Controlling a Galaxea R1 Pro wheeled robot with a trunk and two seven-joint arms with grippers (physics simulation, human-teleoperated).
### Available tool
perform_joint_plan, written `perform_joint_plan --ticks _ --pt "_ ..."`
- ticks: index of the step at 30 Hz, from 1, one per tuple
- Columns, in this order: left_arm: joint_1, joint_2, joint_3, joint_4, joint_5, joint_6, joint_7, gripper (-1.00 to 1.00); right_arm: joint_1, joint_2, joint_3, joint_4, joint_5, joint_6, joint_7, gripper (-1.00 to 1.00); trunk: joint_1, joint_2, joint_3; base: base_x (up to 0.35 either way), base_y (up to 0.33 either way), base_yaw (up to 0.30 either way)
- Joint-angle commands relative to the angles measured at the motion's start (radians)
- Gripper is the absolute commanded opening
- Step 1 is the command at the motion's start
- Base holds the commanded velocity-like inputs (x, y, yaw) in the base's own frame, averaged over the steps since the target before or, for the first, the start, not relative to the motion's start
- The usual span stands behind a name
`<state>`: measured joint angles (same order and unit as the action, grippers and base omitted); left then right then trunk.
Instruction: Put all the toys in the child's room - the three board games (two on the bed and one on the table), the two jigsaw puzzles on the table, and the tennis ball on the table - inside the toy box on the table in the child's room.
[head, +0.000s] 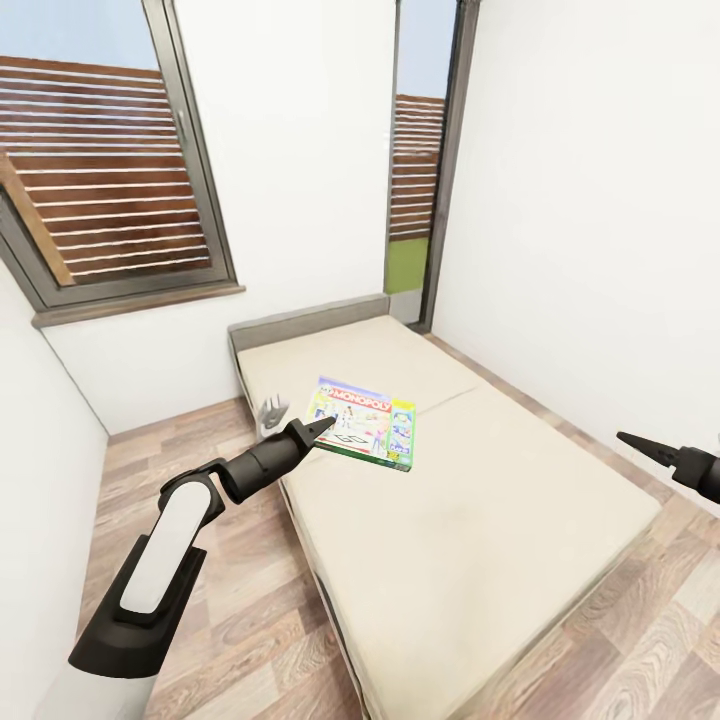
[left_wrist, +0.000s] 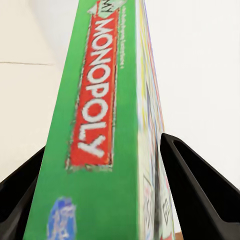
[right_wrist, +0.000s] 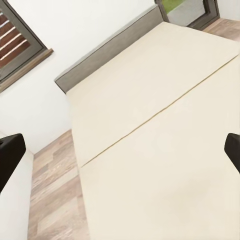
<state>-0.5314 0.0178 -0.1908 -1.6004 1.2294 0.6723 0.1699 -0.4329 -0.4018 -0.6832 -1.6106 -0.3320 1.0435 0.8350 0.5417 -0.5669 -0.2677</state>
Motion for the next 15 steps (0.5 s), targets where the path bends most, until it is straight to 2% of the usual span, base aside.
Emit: perform_joint_plan --ticks 1,15 --pt "-0.001 0.001 -0.001 -0.001 0.01 0.001 0.01 -1.0 -0.001 0.0 -0.001 0.0 0.005 0.004 0.007 1.0 -0.004 0.006 0.003 0.0 0.0 0.0" --pt "-0.001 0.001 0.0 -0.001 0.011 0.001 0.01 -1.0 -0.001 0.0 -0.001 0.0 0.005 0.004 0.007 1.0 -0.057 0.104 0.07 0.0 0.0 0.0"
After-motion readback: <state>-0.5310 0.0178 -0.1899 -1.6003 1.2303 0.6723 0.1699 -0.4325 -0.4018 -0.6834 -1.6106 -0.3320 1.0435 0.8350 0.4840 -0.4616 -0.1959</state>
